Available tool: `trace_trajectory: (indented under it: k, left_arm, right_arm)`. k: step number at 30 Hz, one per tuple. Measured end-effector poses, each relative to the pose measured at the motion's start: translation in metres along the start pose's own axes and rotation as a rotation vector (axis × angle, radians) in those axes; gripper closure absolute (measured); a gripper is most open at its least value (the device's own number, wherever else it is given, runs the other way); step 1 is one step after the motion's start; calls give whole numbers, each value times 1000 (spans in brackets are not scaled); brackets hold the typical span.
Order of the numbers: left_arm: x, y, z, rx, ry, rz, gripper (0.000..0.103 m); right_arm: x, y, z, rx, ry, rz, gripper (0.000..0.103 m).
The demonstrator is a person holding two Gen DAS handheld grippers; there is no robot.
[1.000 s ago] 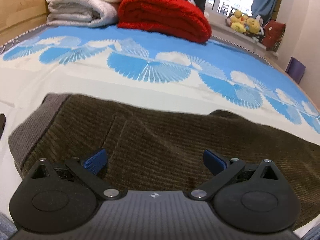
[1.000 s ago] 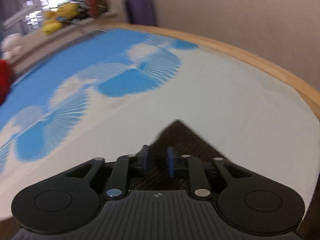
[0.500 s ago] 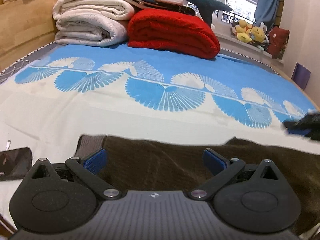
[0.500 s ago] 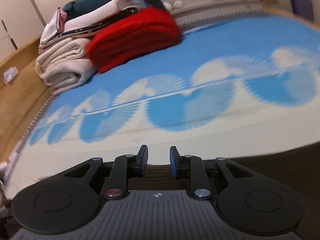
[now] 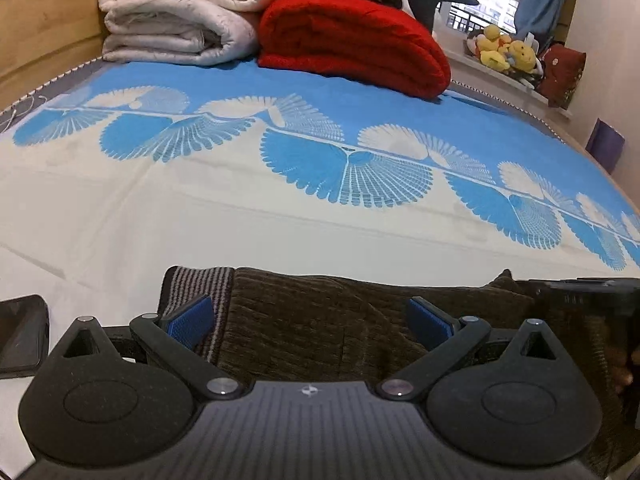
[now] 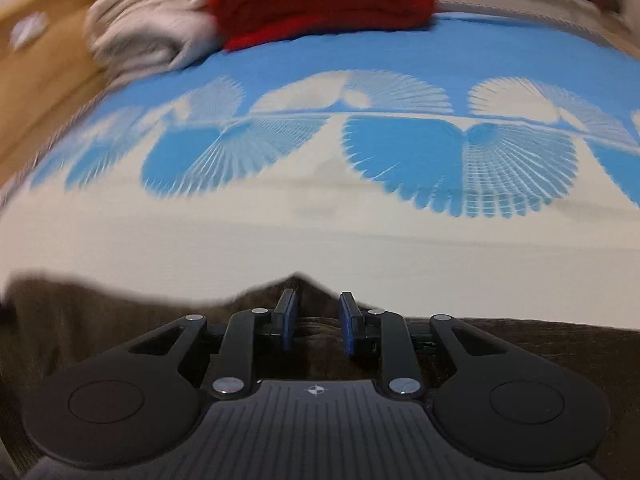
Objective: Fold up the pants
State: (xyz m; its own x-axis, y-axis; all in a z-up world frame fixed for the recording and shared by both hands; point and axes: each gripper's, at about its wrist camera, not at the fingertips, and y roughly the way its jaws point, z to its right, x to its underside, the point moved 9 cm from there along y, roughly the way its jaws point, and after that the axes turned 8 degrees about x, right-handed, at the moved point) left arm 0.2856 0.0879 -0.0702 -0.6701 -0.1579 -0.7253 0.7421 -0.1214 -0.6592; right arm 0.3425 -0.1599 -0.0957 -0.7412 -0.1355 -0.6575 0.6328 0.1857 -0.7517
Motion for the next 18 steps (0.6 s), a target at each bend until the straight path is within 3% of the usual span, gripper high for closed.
trace_trajectory:
  k: [2,10,13,18]
  left_arm:
    - [0,2,3,-5,19,-2,1]
    - [3,8,6,-26,48,-5,0]
    - [3,7,-1,-23,10,-6,0]
    - [-4,1,-13,8,-89,6,1]
  right_arm:
    - [4,-6,-4,-20,-32,1,77]
    - [0,2,4,-123,81,-10,77]
    - [-1,12,8,-183,151,-37,77]
    - [-1,19,1,-161,119,-38,78]
